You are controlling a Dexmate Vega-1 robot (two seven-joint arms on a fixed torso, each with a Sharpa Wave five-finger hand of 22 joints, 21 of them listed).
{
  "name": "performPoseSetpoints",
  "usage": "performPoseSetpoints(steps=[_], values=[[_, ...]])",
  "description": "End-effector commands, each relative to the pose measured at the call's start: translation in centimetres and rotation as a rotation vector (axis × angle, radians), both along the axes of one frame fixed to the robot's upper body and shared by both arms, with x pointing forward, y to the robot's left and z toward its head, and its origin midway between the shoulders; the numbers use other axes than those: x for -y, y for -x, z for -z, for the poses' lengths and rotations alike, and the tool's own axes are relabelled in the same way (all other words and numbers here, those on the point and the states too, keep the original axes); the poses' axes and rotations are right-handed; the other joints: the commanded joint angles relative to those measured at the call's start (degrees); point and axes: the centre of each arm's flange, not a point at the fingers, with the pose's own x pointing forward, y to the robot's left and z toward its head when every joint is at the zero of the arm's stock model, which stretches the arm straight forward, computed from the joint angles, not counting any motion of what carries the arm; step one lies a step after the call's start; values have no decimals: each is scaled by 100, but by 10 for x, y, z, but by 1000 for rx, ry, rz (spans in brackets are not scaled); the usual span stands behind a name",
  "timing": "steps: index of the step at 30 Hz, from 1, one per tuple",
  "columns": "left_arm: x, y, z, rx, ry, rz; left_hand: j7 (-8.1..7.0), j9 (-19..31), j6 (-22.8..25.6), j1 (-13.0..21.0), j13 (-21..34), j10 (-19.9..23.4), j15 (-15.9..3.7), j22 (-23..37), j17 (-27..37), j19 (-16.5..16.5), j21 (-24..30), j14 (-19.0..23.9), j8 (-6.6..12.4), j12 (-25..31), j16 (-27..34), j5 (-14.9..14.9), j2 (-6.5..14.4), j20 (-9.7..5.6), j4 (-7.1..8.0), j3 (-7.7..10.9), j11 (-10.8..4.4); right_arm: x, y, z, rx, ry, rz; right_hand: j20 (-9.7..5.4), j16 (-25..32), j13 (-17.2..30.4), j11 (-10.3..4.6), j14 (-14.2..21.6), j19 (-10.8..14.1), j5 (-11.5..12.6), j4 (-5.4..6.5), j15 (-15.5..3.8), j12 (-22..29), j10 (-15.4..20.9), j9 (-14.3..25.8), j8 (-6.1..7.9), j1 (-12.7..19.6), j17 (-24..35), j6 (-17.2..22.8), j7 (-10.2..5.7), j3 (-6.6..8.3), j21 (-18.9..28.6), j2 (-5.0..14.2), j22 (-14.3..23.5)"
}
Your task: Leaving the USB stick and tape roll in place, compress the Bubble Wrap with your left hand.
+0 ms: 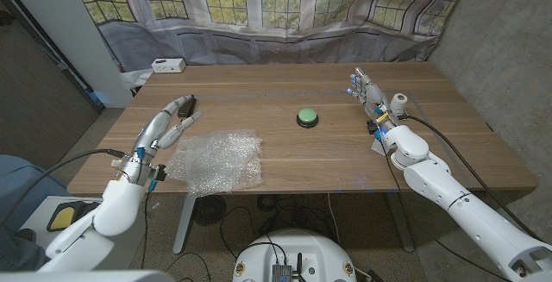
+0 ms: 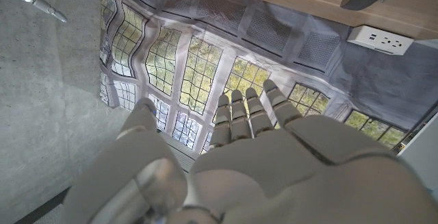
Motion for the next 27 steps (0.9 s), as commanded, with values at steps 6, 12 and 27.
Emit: performPoseSetpoints(steps=[6, 12, 27], values=[[6, -4, -5, 12, -96, -144, -180, 27, -78, 88, 36, -95, 20, 16, 27, -103, -86, -74, -70, -63, -44, -14, -104, 201, -74, -12, -85, 3, -1, 4, -11, -4, -4, -6, 9, 15, 13, 49, 50, 15, 1, 7, -12, 41, 14, -11, 52, 24, 30, -37, 41, -4, -34, 22], [10, -7, -6, -22, -130, -171, -217, 32, -258, 66, 51, -320, 77, 24, 39, -209, -127, -232, -119, -152, -84, -8, -232, 302, -94, -60, -133, 4, -2, 4, -12, -12, -1, -1, 12, 15, 26, 60, 54, 14, 1, 8, -7, 59, 14, -11, 50, 24, 33, -33, 38, -4, -39, 22], [18, -12, -12, -136, -233, -193, -246, 40, -669, 134, 75, -645, 120, 33, 50, -286, -135, -460, -159, -232, -97, 28, -419, 318, -153, -100, -77, 5, -6, 9, -19, -30, -5, 49, 12, 15, 25, 70, 62, 13, 3, 13, -10, 64, 14, -11, 46, 25, 40, -43, 36, -5, -41, 23]])
